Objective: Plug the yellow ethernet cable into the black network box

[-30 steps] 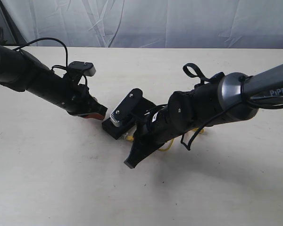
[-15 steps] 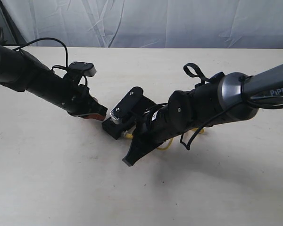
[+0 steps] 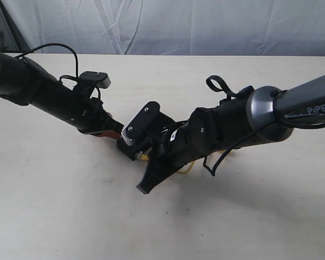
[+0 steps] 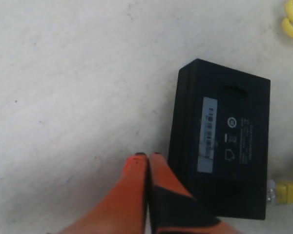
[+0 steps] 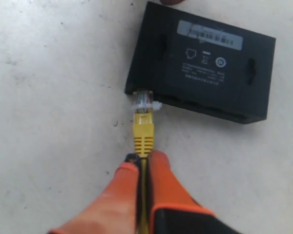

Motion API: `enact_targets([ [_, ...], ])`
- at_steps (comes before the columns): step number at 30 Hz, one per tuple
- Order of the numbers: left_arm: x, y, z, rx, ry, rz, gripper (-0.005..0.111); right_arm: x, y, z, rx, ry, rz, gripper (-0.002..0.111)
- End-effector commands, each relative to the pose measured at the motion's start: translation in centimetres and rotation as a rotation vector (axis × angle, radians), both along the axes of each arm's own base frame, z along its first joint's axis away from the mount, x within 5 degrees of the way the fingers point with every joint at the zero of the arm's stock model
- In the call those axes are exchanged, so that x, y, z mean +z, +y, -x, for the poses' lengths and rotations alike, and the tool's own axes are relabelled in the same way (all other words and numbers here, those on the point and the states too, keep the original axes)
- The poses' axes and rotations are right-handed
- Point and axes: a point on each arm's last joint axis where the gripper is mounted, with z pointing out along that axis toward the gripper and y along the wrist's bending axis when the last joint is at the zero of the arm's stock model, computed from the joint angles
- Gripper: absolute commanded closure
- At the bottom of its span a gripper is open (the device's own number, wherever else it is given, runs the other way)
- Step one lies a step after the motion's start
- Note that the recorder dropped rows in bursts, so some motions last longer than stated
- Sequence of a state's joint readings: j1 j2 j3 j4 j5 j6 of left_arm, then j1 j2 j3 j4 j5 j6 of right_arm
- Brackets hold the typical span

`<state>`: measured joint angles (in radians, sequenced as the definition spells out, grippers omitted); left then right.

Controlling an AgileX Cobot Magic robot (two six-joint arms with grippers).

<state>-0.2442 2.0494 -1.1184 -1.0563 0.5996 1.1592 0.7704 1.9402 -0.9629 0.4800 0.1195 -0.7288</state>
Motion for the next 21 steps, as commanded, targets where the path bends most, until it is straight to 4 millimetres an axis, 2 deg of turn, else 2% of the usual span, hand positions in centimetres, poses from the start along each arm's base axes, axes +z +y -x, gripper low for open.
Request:
enact_targets([
  [1,-0.2,0.1,0.1,-0.005,0.010,0.003,0.107,0.2,0.1,-0.4,-0.014,-0.048,-0.018,0.109],
  [9,-0.1,0.0,0.2,-0.016,0.021,0.012,0.107,0.3,0.1,-0.7,-0.028,-0.079,-0.032,0.109],
  [17,-0.1,-0.2,0.4,-0.028,0.041,0.029,0.107,-1.0,0.2,-1.0,-0.041,-0.093,-0.019,0.109],
  [21,-0.1,-0.2,0.4,-0.030,0.042,0.031,0.107,-1.0,0.2,-1.4,-0.057,-0.132,-0.033,0.109],
])
